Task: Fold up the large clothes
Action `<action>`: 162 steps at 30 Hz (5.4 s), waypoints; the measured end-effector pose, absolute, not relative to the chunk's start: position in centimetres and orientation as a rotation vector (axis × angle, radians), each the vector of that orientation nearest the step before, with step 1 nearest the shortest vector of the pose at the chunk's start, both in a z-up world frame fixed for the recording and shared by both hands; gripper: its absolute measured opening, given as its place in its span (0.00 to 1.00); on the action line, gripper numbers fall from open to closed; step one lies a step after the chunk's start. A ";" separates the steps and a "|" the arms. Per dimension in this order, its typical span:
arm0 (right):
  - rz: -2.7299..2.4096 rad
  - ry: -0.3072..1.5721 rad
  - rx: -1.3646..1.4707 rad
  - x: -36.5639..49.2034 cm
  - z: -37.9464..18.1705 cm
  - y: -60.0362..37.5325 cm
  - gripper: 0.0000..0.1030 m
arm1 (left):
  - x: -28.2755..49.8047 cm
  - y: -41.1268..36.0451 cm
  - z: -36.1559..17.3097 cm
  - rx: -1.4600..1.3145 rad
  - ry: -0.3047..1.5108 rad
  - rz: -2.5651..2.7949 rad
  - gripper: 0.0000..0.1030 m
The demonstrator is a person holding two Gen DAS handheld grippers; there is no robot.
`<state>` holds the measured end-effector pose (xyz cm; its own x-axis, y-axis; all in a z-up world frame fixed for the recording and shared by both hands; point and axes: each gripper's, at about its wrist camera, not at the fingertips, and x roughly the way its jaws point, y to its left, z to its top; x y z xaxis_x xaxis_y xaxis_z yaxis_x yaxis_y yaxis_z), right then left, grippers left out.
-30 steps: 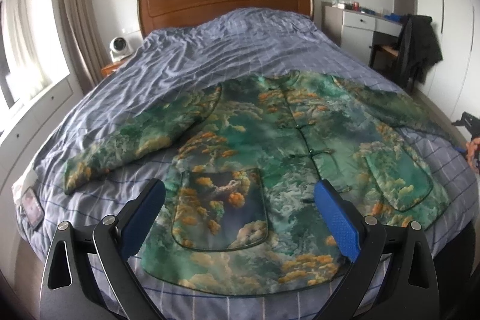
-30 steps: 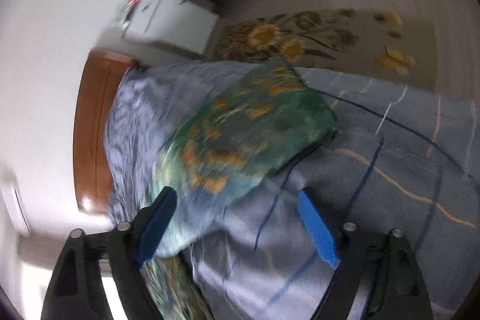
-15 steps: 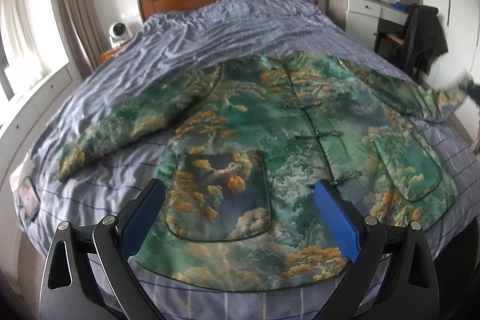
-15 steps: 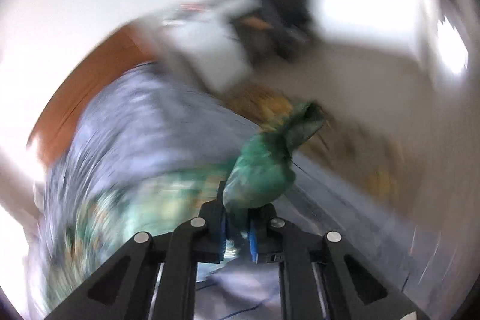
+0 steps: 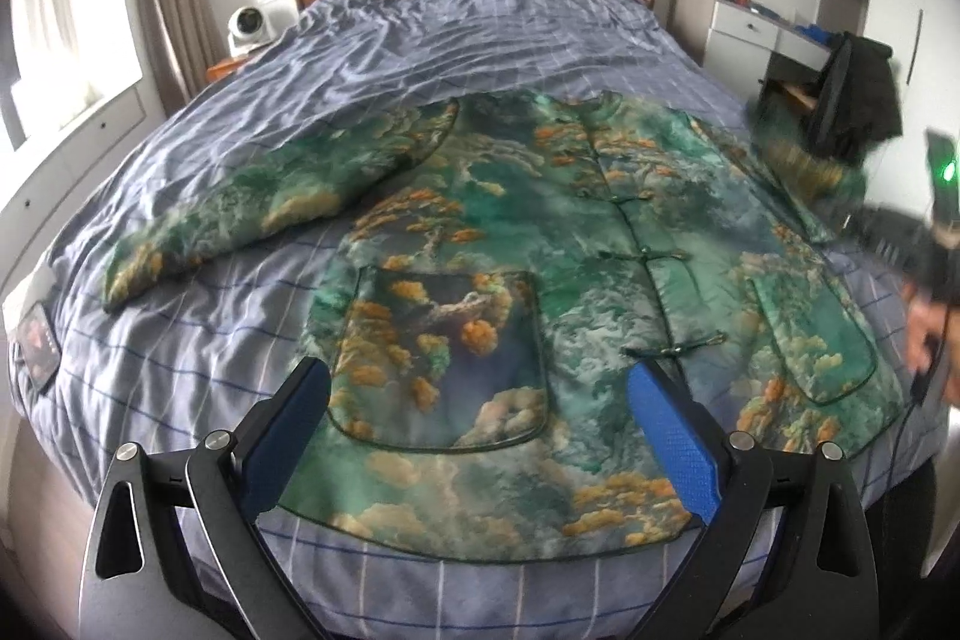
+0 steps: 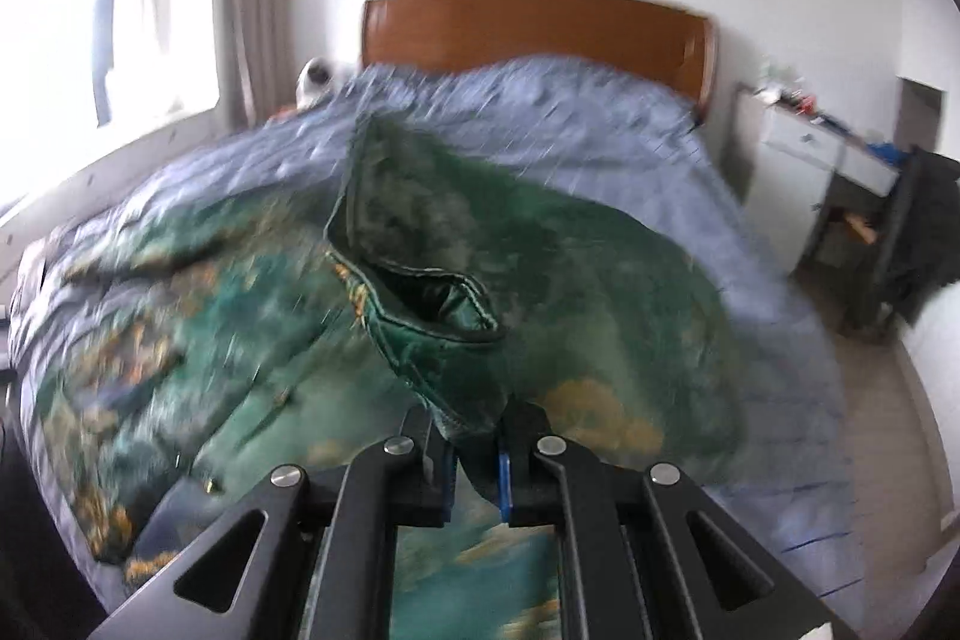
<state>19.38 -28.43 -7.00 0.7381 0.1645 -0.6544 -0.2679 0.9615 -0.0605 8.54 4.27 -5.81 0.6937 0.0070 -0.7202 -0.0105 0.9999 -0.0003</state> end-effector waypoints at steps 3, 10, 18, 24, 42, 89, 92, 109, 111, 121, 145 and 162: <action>0.272 0.775 -0.203 18.7 -10.0 -26.4 0.09 | 9.0 4.4 -6.3 -0.013 0.819 0.005 0.97; 0.312 0.948 -0.157 16.4 -14.2 -24.9 0.52 | 11.4 2.1 -7.0 -0.020 0.869 -0.097 0.97; 0.317 0.899 -0.044 9.9 -11.8 -26.4 0.61 | 18.0 -5.1 -8.1 -0.240 1.038 -0.505 0.97; 0.246 0.831 0.055 6.9 -9.6 -28.5 0.61 | 24.2 -12.0 -14.1 -0.406 1.269 -0.610 0.81; 0.186 0.748 0.163 4.8 -7.9 -31.1 0.61 | 25.7 -14.6 -12.5 -0.419 1.301 -0.506 0.06; 0.062 1.046 0.097 42.6 -18.0 -37.5 0.61 | 41.6 -7.6 -17.7 -0.145 1.103 -0.308 0.10; 0.083 1.047 0.074 40.1 -16.6 -36.9 0.61 | 41.6 -7.5 -17.7 -0.150 1.101 -0.309 0.11; 0.052 1.113 -0.067 34.4 -17.7 -33.8 0.62 | 38.3 -7.1 -15.3 -0.075 1.048 -0.247 0.53; 0.036 1.099 -0.100 32.9 -16.6 -33.4 0.62 | 36.1 -5.7 -14.4 -0.056 1.031 -0.247 0.67; 0.021 0.999 -0.074 22.9 -11.7 -30.2 0.62 | 25.5 6.0 -13.1 -0.024 0.990 -0.068 0.83; 0.198 0.908 -0.107 13.4 -7.9 -17.2 0.62 | 23.0 33.4 -15.4 -0.665 0.891 0.322 0.91; 0.274 0.959 -0.147 12.1 -9.4 -14.2 0.62 | 24.2 40.2 -16.7 -0.956 0.712 0.533 0.11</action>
